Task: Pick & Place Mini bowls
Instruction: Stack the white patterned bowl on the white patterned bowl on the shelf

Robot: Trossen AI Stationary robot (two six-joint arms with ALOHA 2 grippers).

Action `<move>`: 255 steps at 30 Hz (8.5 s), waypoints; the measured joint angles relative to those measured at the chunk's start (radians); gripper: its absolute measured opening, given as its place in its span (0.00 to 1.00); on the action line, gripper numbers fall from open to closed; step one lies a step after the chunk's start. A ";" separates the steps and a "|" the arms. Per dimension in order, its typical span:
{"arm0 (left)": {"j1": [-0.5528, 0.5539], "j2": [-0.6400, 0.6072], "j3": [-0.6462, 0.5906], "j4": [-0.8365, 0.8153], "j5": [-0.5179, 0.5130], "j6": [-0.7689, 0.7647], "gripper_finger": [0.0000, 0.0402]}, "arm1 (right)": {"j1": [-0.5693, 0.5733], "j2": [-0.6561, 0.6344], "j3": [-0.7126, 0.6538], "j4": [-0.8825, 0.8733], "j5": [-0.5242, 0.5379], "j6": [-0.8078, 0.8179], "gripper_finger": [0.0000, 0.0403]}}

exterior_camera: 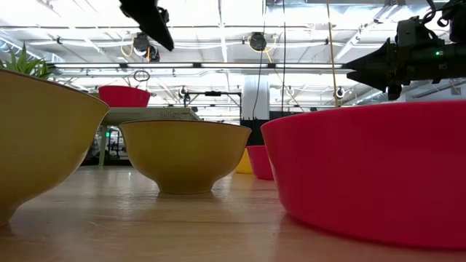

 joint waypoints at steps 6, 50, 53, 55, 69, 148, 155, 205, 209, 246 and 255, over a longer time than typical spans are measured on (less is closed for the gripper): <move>-0.076 0.016 -0.018 0.076 0.025 -0.151 0.48 | 0.000 0.000 0.000 0.000 0.000 0.000 0.40; -0.444 0.320 -0.405 0.765 -0.078 0.557 0.39 | 0.000 0.000 0.000 0.000 0.000 0.000 0.40; -0.444 0.342 -0.405 0.760 -0.110 0.567 0.35 | 0.000 0.000 0.000 0.000 0.000 0.000 0.40; -0.442 0.352 -0.405 0.764 -0.120 0.567 0.33 | 0.000 0.000 0.000 0.000 0.000 0.000 0.40; -0.404 0.360 -0.405 0.804 -0.151 0.311 0.10 | 0.000 0.000 0.000 0.000 0.000 0.000 0.40; 0.748 -0.243 -0.031 -0.181 -0.356 -0.068 0.02 | 0.000 0.000 0.000 0.000 0.000 0.000 0.40; 0.792 -0.170 -0.031 -0.201 -0.335 -0.059 0.02 | 0.000 0.000 0.000 0.000 0.000 0.000 0.40; 0.847 -0.079 -0.032 -0.246 -0.314 -0.007 0.02 | 0.000 0.000 0.000 0.000 0.000 0.000 0.40; 0.847 -0.079 -0.032 -0.243 -0.299 0.004 0.02 | 0.000 0.000 0.000 0.000 0.000 0.000 0.40; 0.893 -0.079 -0.032 -0.194 -0.244 0.041 0.03 | 0.000 0.000 0.000 0.000 0.000 0.000 0.40; 0.893 -0.080 -0.044 -0.189 -0.246 0.011 0.03 | 0.000 0.000 0.000 0.000 0.000 0.000 0.40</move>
